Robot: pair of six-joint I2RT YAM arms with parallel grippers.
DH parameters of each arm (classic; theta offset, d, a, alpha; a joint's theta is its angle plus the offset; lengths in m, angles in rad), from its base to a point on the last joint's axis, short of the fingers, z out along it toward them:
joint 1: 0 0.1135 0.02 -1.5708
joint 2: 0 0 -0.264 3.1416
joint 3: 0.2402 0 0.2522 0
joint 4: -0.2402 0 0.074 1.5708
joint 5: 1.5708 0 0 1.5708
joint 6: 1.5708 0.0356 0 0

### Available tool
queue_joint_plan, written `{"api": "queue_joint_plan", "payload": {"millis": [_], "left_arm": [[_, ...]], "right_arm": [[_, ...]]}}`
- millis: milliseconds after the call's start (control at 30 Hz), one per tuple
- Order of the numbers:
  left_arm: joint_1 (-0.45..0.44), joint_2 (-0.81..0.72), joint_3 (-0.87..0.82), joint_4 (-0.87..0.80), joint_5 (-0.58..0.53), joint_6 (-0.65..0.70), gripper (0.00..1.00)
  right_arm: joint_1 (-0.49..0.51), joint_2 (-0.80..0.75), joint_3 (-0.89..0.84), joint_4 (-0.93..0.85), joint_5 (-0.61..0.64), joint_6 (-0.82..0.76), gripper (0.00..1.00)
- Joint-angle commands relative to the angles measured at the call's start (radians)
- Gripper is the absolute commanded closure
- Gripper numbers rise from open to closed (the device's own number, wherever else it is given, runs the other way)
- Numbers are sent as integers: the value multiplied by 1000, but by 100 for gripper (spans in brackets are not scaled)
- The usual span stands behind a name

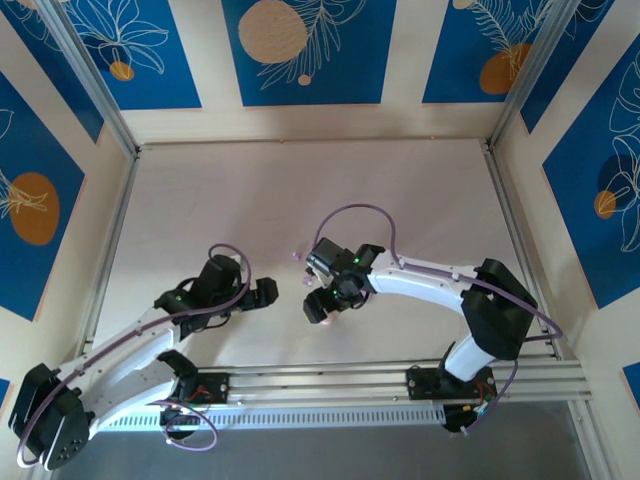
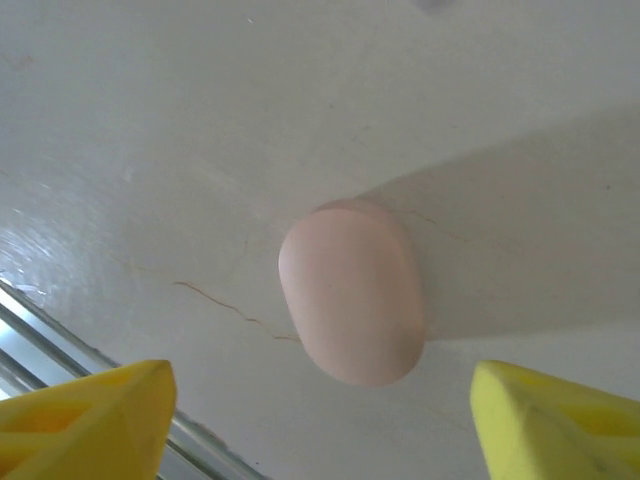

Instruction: Insert the wireless bluetooth earbuds into the charging case

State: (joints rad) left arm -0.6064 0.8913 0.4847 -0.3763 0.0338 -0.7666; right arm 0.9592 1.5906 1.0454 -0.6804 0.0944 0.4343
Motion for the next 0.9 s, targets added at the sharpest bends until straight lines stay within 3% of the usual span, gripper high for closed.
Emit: {"api": "queue_joint_plan", "payload": {"millis": [0, 333, 867], "left_arm": [[40, -25, 26, -49, 50, 38, 0], [73, -38, 9, -52, 78, 36, 0], [85, -48, 3, -44, 95, 39, 0]], "right_arm": [[27, 56, 40, -46, 43, -96, 17], [99, 236, 138, -124, 177, -167, 18], [110, 291, 171, -136, 227, -141, 46]]}}
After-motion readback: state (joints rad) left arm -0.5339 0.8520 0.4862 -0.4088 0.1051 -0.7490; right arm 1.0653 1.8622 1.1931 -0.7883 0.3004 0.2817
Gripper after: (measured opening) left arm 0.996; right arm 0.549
